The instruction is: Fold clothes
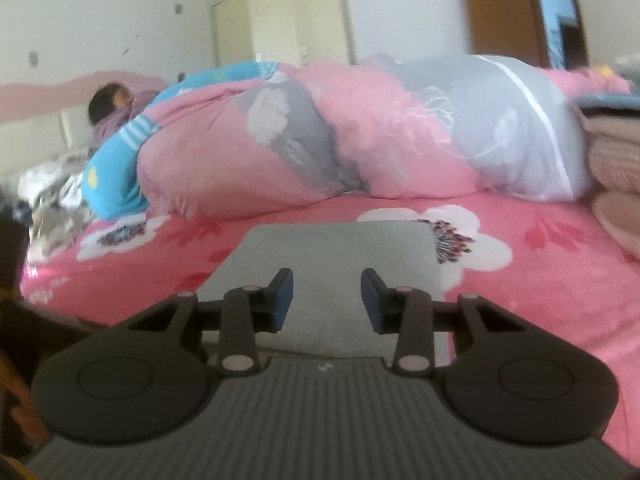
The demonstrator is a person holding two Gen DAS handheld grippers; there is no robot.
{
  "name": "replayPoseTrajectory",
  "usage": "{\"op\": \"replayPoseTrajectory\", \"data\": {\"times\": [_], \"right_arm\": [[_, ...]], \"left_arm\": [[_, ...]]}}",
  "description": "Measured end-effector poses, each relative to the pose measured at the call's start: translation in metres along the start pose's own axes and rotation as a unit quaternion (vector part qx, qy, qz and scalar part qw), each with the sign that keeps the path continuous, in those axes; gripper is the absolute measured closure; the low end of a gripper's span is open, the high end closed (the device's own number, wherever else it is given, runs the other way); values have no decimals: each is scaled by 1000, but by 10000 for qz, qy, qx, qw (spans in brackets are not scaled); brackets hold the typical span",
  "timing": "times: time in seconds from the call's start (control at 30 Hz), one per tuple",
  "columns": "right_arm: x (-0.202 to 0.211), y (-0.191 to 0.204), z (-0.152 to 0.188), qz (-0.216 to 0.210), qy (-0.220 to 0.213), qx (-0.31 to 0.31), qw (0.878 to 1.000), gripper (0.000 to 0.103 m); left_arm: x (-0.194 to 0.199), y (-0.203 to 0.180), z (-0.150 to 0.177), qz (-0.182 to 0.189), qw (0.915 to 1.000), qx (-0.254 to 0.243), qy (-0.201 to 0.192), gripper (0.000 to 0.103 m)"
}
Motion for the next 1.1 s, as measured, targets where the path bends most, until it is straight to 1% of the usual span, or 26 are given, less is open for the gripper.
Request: {"op": "replayPoseTrajectory", "data": {"times": [0.07, 0.13, 0.23, 0.27, 0.33, 0.4, 0.5, 0.67, 0.97, 1.1], "right_arm": [[-23, -4, 21, 7, 497, 43, 9988, 61], [-24, -1, 28, -5, 426, 250, 9988, 59], [-17, 1, 11, -39, 460, -131, 9988, 58], [-14, 1, 6, -154, 415, -244, 9987, 59], [-6, 10, 0, -387, 193, -101, 9990, 58], [-6, 20, 4, -496, 167, 261, 9983, 58], [-16, 28, 20, -571, 467, 552, 9957, 56], [-23, 34, 41, -469, 678, 919, 9923, 54], [-28, 33, 43, -476, 716, 921, 9920, 51], [-28, 33, 44, -487, 755, 931, 9916, 50]], "left_arm": [[1, -2, 1, -74, 9999, -24, 64, 34], [2, -3, 2, -124, 9999, -48, 103, 33], [1, -6, 3, -208, 9995, -88, 199, 33], [0, -6, 2, -236, 9994, -112, 210, 33], [0, -8, 3, -281, 9992, -145, 228, 33], [0, -9, 3, -299, 9991, -145, 246, 33], [0, -10, 3, -322, 9990, -159, 271, 33], [1, -10, 3, -368, 9988, -174, 283, 34], [7, -10, 4, -509, 9981, -171, 308, 34], [17, -5, 6, -645, 9975, -44, 278, 34]]}}
Point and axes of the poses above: each gripper's, at about its wrist camera, not at the fingertips, and x roughly against the way its jaws point, y to its left, z to its underside, the point moved 4 cm from there along -x, roughly the way its jaws point, and after that the axes turned 11 degrees about -x, right-handed, at the moved point
